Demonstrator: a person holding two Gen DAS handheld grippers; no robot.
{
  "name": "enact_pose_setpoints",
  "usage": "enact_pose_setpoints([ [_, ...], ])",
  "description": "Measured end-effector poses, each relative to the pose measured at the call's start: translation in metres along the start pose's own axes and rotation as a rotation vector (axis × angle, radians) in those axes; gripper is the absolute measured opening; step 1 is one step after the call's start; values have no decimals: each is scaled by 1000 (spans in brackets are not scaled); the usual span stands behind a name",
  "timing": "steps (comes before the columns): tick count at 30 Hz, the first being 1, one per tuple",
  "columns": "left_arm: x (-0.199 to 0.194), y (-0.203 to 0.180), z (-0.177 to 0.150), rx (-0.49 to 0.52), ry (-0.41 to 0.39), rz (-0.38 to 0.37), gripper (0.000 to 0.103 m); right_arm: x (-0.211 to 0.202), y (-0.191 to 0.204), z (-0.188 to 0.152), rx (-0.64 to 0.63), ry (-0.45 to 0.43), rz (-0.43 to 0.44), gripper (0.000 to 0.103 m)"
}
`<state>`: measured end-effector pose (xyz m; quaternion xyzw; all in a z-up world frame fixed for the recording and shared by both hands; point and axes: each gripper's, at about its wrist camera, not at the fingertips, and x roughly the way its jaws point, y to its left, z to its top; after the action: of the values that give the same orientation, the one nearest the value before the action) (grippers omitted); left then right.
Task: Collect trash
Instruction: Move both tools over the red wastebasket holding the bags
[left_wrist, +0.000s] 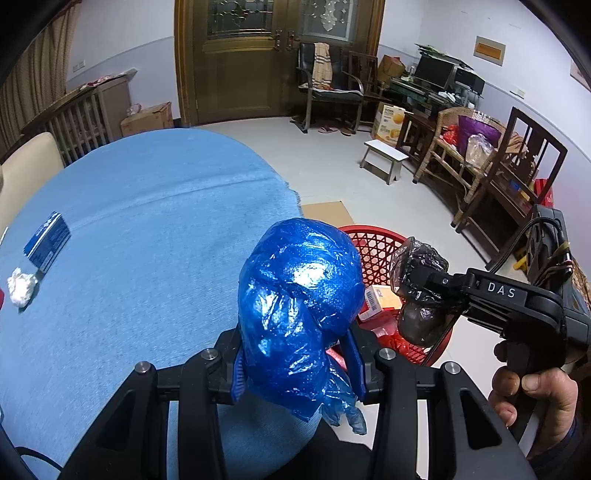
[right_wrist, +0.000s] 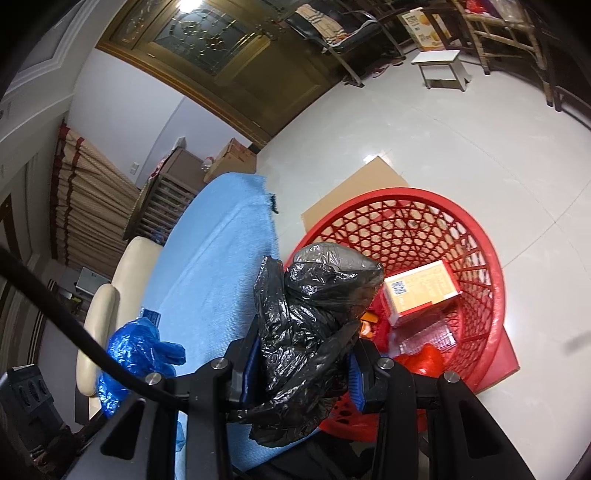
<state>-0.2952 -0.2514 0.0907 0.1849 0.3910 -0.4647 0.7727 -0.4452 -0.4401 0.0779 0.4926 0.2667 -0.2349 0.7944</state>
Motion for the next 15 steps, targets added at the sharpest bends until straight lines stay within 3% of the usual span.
enact_pose_setpoints([
  [15,16,-5,13,-9,22,-34,45,6,0,21,-19,-10,-49,42],
])
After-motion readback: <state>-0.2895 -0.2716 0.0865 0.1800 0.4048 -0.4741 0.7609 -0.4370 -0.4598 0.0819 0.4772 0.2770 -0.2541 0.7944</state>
